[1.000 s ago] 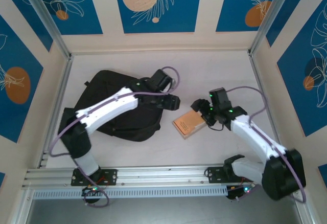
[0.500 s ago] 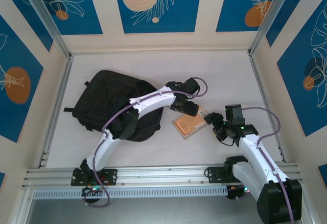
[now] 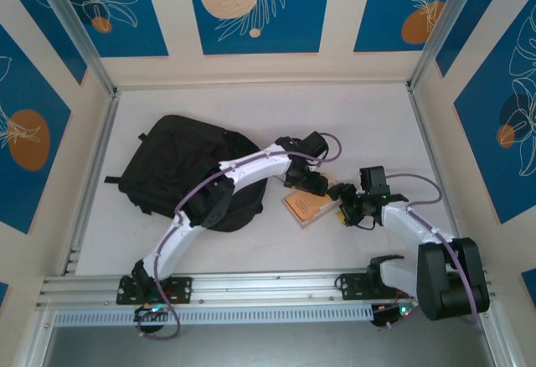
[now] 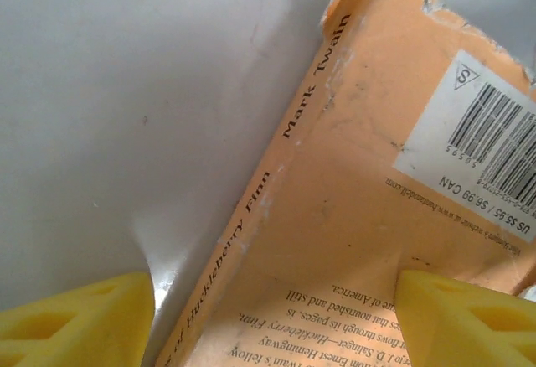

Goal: Pack the student bag
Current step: Pick up the book at the center of the table.

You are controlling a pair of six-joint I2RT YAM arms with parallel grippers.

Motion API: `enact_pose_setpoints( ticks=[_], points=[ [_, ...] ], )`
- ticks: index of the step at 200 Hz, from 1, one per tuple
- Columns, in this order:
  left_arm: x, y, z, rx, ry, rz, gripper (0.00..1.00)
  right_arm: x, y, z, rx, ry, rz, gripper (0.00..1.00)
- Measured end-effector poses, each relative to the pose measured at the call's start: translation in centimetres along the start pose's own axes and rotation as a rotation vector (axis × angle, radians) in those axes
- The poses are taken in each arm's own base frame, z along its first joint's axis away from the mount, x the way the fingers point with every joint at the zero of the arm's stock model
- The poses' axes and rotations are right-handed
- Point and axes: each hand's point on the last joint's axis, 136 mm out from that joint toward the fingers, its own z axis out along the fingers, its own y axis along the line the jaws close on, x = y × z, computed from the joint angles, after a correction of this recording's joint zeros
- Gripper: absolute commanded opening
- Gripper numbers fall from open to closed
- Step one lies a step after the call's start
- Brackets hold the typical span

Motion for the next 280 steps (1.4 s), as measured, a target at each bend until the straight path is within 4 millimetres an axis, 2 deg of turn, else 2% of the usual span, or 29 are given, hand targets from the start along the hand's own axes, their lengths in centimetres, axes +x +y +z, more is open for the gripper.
enact_pose_setpoints(
  ticks=[29, 70, 103, 138, 180, 224, 280],
  points=[
    [0.1, -0.2, -0.2, 0.055, 0.002, -0.022, 0.74, -0.5, 0.0, 0.4, -0.007, 0.016, 0.025, 0.57],
    [1.4, -1.2, -0.5, 0.155, 0.033, -0.075, 0.72, -1.5, 0.4, 0.3, -0.037, -0.001, 0.038, 0.55],
    [2.9, -1.6, -1.4, 0.245, 0.072, -0.165, 0.71, -2.1, 0.7, 0.2, -0.058, -0.018, 0.027, 0.53],
    [3.2, -2.1, -2.7, 0.339, 0.072, -0.254, 0.69, -2.5, 1.2, 0.2, -0.089, -0.026, 0.009, 0.50],
    [3.1, -2.4, -4.1, 0.447, 0.040, -0.349, 0.59, -2.8, 1.2, 0.2, -0.125, -0.024, 0.008, 0.47],
    [3.3, -2.6, -4.3, 0.540, 0.023, -0.422, 0.48, -3.3, 1.5, 0.0, -0.144, -0.037, 0.001, 0.46],
    [3.3, -3.1, -4.4, 0.615, 0.023, -0.472, 0.44, -3.7, 2.1, -0.5, -0.170, -0.058, -0.014, 0.46]
  ],
)
